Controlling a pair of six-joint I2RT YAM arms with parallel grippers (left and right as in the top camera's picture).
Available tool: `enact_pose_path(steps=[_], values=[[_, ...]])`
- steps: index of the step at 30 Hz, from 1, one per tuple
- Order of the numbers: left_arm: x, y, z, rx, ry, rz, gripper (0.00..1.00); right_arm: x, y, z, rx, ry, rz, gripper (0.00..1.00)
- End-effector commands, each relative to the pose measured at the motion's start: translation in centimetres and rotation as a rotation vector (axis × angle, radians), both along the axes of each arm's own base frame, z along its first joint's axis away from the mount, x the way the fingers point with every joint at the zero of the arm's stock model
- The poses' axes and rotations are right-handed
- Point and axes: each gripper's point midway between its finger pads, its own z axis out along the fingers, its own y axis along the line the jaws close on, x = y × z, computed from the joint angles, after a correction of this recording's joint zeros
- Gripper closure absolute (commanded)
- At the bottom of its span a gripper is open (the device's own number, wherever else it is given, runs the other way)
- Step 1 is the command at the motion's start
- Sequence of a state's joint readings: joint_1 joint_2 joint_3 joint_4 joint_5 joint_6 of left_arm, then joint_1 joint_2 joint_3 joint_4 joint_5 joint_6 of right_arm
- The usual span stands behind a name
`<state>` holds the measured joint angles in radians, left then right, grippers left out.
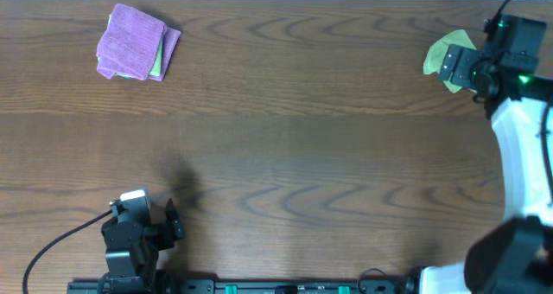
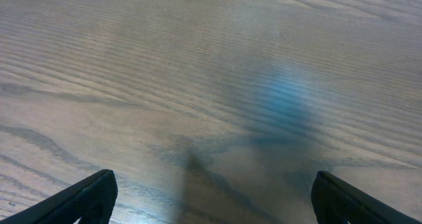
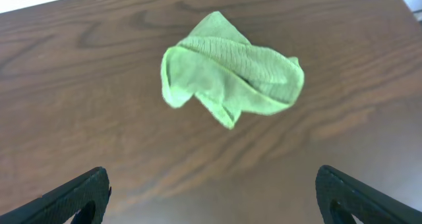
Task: Fold the cloth
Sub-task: 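Reach the right gripper to the crumpled green cloth and grasp it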
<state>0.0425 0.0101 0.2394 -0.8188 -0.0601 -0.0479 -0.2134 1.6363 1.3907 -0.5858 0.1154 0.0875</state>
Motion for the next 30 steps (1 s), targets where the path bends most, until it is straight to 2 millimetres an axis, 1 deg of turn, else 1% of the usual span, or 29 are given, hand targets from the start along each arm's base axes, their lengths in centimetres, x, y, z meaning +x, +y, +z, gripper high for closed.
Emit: enact_pose_path(steps=[1,5,10,12,16,19,22,24,25,27,30], values=[[-0.9,0.2,-2.1,0.017,0.075,0.001,0.05,1.6,-0.9,-0.2,-0.002,-0.031,-0.017,0.01],[-0.9,0.2,-2.1,0.017,0.075,0.001,0.05,3.8,-1.6,-2.2,-0.028,-0.041,0.003,0.01],[-0.9,0.2,-2.1,0.017,0.075,0.001,0.05,5.4,-1.9,-5.8,-0.022,-0.015,0.004,0.01],[-0.9,0.2,-2.1,0.017,0.075,0.001,0.05,5.8,-2.0,-7.2,-0.017,0.0,0.004,0.01],[-0.9,0.2,-2.1,0.017,0.075,0.001,0.05,5.6,-2.0,-10.0,-0.004,0.06,0.005,0.01],[-0.9,0.2,-2.1,0.017,0.075,0.0,0.05,6.1,-1.7,-11.5,0.013,0.069,0.022,0.01],[-0.9,0.2,-2.1,0.017,0.075,0.001,0.05,7.2,-0.7,-12.8,0.052,0.049,0.079,0.01],[-0.9,0.2,-2.1,0.017,0.075,0.001,0.05,7.7,-0.6,-13.3,0.061,0.035,0.09,0.01],[-0.9,0.2,-2.1,0.017,0.075,0.0,0.05,8.0,-0.5,-13.5,0.067,0.027,0.096,0.03],[-0.9,0.2,-2.1,0.017,0.075,0.001,0.05,8.5,-0.3,-14.0,0.075,0.012,0.106,0.09],[-0.9,0.2,-2.1,0.017,0.075,0.0,0.05,9.2,-0.2,-14.5,0.084,-0.012,0.116,0.13]])
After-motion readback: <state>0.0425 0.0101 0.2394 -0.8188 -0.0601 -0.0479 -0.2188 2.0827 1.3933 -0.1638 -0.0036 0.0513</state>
